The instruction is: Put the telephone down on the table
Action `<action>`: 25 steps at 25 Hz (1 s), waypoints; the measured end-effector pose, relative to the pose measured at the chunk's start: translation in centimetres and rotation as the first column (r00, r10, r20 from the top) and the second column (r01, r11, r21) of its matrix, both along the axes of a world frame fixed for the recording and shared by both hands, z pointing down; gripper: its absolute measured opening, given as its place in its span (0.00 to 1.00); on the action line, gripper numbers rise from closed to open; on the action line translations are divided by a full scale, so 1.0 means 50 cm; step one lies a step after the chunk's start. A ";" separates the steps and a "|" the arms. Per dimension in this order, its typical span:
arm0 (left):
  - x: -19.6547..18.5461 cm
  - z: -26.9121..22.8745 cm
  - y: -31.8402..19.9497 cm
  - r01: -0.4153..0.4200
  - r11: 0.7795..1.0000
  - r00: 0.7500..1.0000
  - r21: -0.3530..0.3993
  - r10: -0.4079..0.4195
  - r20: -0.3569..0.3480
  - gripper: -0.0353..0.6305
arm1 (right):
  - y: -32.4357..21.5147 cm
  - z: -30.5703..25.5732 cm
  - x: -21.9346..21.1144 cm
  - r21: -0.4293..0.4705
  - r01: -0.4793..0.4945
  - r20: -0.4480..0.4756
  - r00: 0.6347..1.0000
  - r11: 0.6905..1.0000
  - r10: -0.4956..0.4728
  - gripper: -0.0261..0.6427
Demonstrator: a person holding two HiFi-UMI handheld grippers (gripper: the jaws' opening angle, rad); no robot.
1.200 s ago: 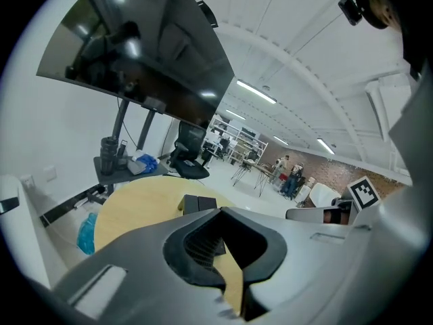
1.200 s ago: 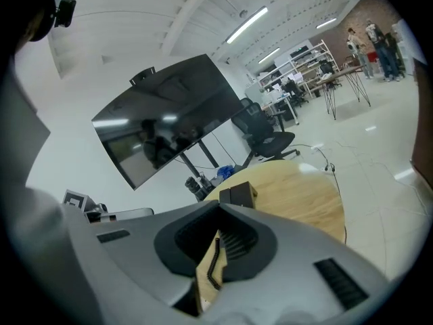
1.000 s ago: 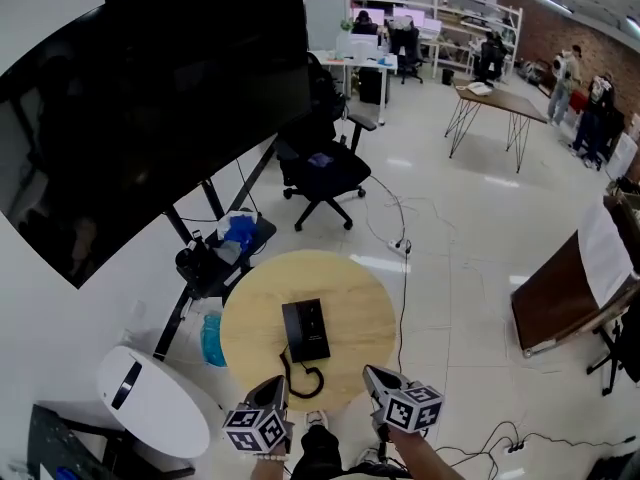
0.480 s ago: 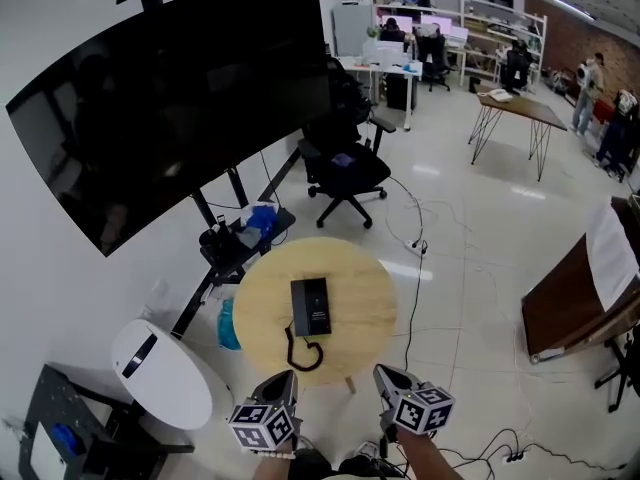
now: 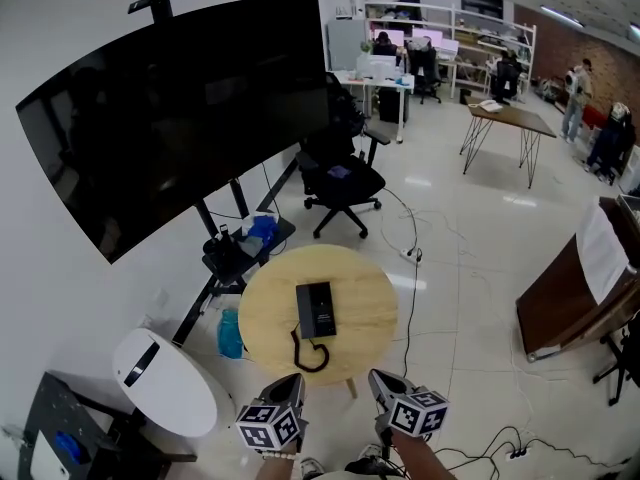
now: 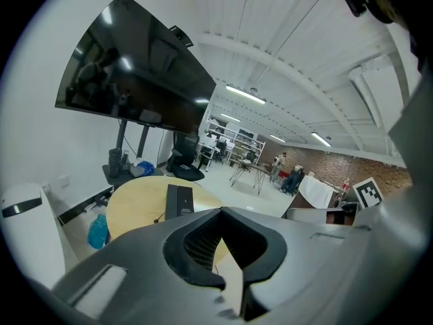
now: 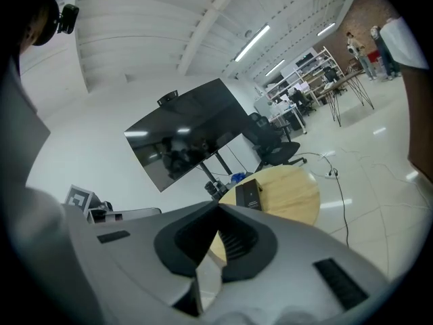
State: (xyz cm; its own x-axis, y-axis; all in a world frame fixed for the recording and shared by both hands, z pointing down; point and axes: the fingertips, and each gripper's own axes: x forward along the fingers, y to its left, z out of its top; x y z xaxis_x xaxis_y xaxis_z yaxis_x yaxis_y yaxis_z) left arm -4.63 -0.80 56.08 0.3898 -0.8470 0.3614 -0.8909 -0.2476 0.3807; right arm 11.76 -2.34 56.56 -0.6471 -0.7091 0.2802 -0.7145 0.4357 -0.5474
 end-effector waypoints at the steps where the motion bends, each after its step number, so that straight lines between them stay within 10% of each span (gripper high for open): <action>1: -0.003 0.000 0.001 -0.004 1.000 1.000 0.001 0.004 -0.006 0.06 | 0.004 0.000 -0.006 -0.002 -0.003 -0.001 1.000 1.000 0.003 0.05; 25: -0.021 -0.004 0.025 -0.053 0.998 0.996 0.019 0.055 -0.066 0.06 | 0.061 -0.043 -0.059 0.058 0.001 -0.103 0.995 0.998 0.005 0.06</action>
State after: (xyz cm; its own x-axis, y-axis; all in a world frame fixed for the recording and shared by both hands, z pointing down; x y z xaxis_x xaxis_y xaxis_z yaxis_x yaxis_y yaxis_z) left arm -5.66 0.44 55.88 0.4579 -0.8300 0.3184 -0.8489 -0.3018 0.4339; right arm 8.83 0.72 54.42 -0.6154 -0.7275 0.3033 -0.7666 0.4630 -0.4449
